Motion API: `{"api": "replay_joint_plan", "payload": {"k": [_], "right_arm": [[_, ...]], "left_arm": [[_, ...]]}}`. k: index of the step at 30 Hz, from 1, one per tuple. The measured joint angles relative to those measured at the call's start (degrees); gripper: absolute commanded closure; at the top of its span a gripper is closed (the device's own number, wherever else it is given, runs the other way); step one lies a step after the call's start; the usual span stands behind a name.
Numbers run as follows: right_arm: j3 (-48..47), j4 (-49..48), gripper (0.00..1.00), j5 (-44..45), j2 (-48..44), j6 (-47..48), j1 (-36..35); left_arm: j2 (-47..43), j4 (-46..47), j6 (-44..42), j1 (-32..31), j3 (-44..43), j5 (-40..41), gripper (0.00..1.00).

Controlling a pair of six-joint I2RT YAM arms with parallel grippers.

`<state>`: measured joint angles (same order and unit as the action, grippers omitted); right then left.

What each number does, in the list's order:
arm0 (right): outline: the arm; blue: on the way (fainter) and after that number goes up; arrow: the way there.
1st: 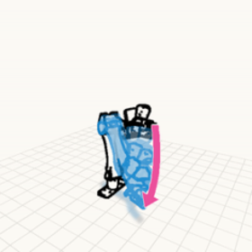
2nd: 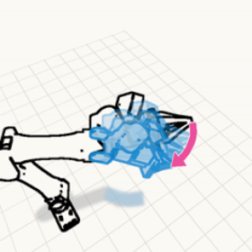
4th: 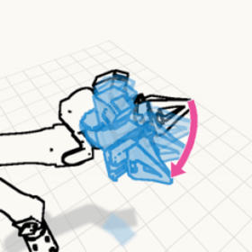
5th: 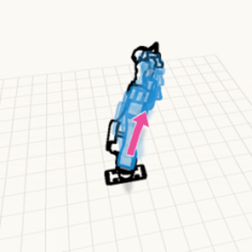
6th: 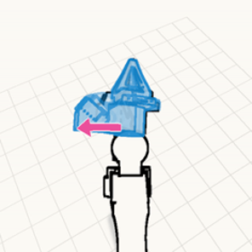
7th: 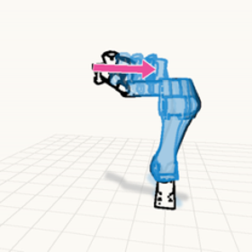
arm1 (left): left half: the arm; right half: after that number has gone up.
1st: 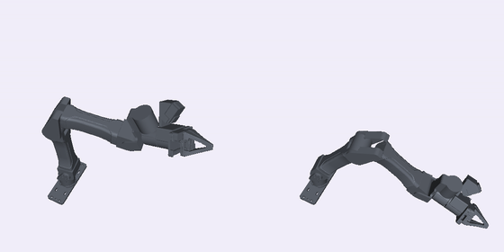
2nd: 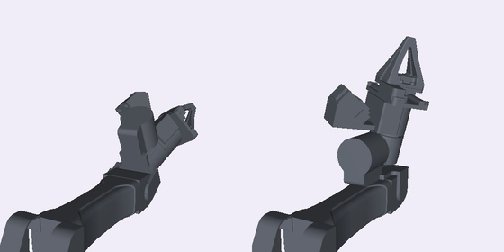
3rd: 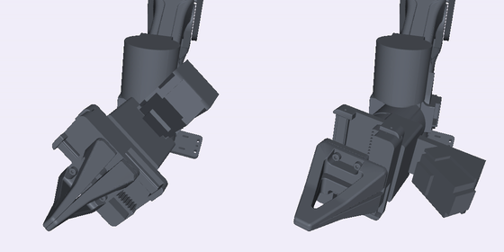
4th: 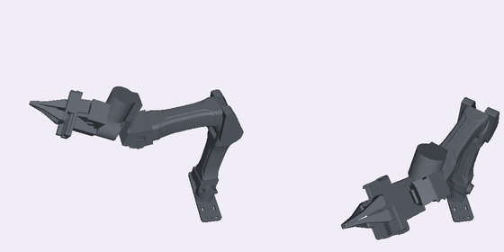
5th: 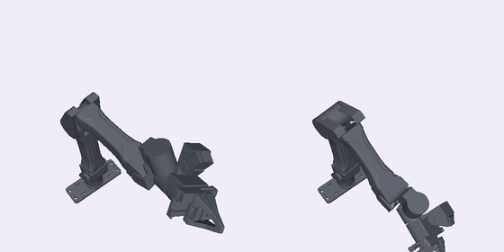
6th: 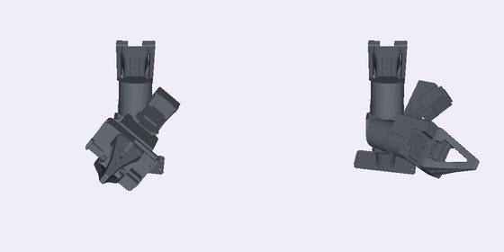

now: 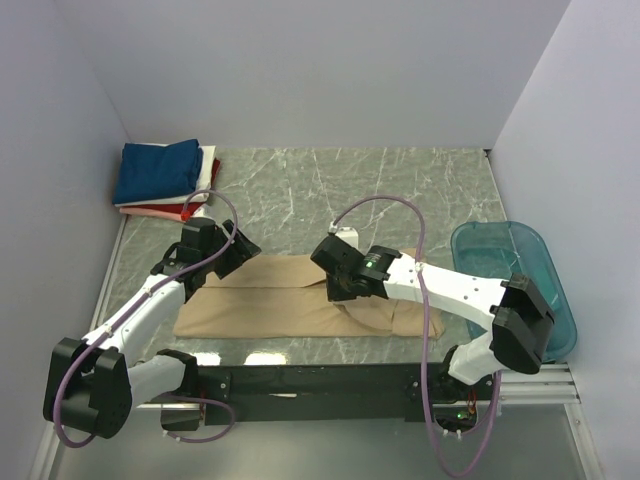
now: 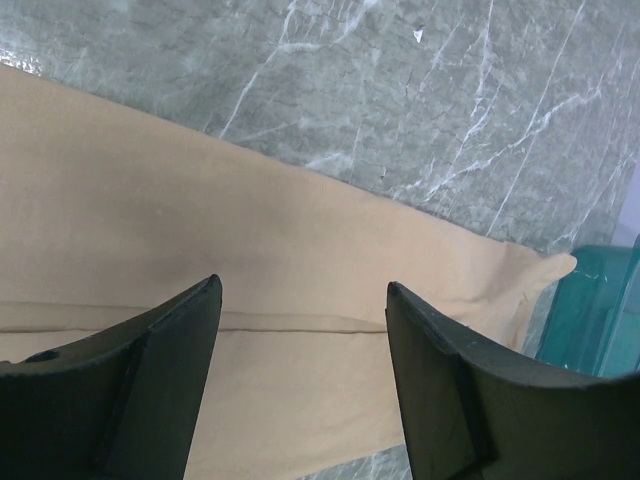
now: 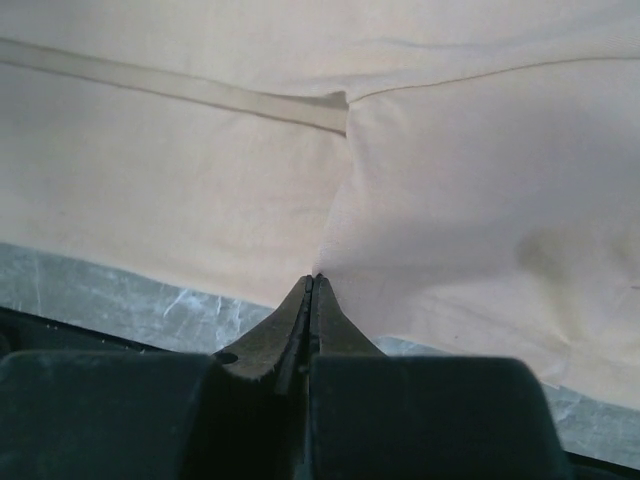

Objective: Fold and stack the t-shirts
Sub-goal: Fold the tshirt

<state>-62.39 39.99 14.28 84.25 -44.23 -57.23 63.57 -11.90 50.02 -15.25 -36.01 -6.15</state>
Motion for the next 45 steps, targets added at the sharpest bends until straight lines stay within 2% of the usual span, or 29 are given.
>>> {"api": "replay_joint_plan", "payload": {"k": [4, 7, 8, 11, 16, 27, 30, 40, 44, 45], "right_arm": [[0.0, -0.2, 1.00, -1.9, 0.5, 0.3, 0.0], [0.2, -0.3, 0.77, -2.5, 0.9, 0.0, 0.0], [0.4, -0.6, 0.66, -2.8, 0.9, -0.1, 0.0], [2.0, -1.6, 0.58, -3.2, 0.5, -0.8, 0.0], [8.2, -1.5, 0.59, -2.8, -6.0, -3.4, 1.9], [30.9, -1.9, 0.59, -3.7, -30.8, -9.1, 15.4], [33.1, -2.2, 0.57, -4.7, -31.8, -9.6, 16.8], [35.5, -9.2, 0.59, -5.4, -27.9, -10.2, 19.3], [35.5, -10.7, 0.64, -5.1, -26.1, -10.1, 19.4], [35.5, -10.9, 0.68, -5.1, -26.1, -10.2, 19.4]], "left_arm": [[0.0, 0.0, 0.0, 0.0, 0.0, 0.0, 0.28], [0.0, 0.0, 0.0, 0.0, 0.0, 0.0, 0.28], [-0.1, 0.0, 0.0, 0.0, 0.0, 0.0, 0.28], [-0.1, 0.0, 0.0, 0.0, 0.0, 0.0, 0.28], [-0.1, 0.1, 0.0, 0.0, 0.0, -0.1, 0.28], [-0.1, 0.7, 0.2, 0.0, 0.1, -0.6, 0.28], [-0.1, 0.9, 0.2, 0.0, 0.1, -0.6, 0.28], [-0.7, 0.9, 0.2, 0.0, 0.1, -0.7, 0.28], [-0.9, 0.9, 0.2, 0.0, 0.1, -0.7, 0.28], [-0.9, 0.9, 0.2, 0.0, 0.1, -0.7, 0.28]]}}
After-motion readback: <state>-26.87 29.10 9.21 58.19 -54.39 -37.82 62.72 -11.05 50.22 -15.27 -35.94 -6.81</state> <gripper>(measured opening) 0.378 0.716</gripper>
